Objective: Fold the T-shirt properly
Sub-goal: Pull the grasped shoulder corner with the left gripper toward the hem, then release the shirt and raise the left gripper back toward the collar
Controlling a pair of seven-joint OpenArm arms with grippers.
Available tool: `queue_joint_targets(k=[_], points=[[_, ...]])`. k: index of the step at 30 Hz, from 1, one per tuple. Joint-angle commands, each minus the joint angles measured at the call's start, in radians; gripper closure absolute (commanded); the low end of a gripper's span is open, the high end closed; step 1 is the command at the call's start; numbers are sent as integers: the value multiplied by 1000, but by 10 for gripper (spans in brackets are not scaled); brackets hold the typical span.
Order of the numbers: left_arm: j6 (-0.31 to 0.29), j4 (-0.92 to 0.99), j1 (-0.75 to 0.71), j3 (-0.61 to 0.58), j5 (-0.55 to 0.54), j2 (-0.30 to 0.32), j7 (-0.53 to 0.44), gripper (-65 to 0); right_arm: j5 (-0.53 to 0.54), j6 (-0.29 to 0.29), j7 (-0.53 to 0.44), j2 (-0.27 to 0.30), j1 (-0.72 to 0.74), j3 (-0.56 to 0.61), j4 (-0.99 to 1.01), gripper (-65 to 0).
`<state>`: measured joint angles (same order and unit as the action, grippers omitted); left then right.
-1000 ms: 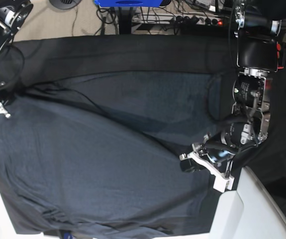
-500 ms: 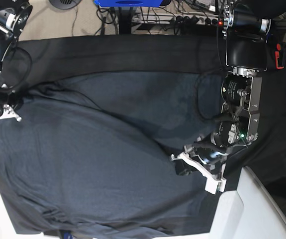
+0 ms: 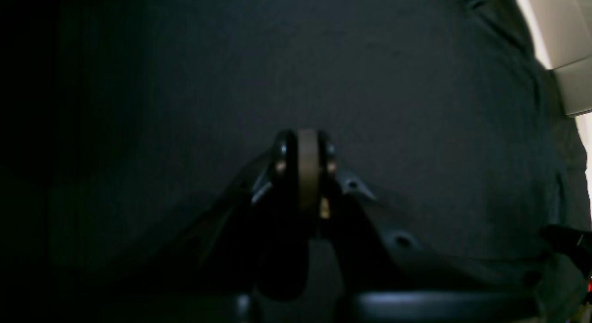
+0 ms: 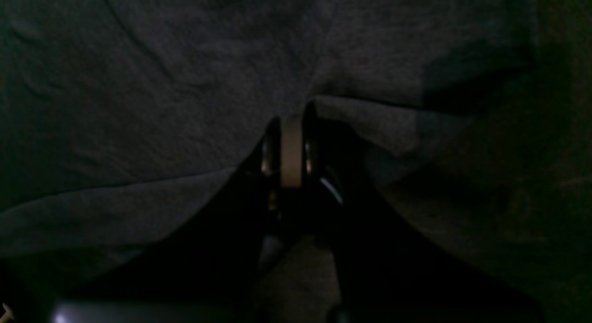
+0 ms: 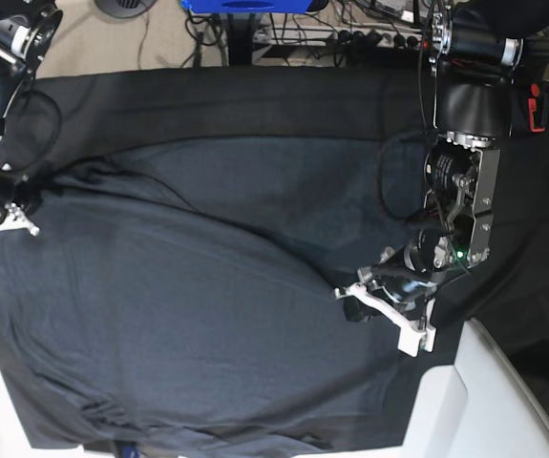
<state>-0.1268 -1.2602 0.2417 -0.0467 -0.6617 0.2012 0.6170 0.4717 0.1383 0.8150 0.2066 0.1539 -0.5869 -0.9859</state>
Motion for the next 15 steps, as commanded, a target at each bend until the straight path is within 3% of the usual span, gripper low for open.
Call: queue_joint_targets(k=[1,11,12,15], points=[[-4,-3,40,3,-13,2,-22,0,11,4,-10,18,19,-2,-12,-6],[-9,93,124,3,-13,1,-24,0,12,4,-12,11,19,-3,-14,-9],[-9,104,130,5,-13,1,-26,-25,12,4,-12,11,19,-5,-14,-9],[-9,138,153,12,-13,4,-36,-248,15,8,-13,11,19,-9,-15,-60]])
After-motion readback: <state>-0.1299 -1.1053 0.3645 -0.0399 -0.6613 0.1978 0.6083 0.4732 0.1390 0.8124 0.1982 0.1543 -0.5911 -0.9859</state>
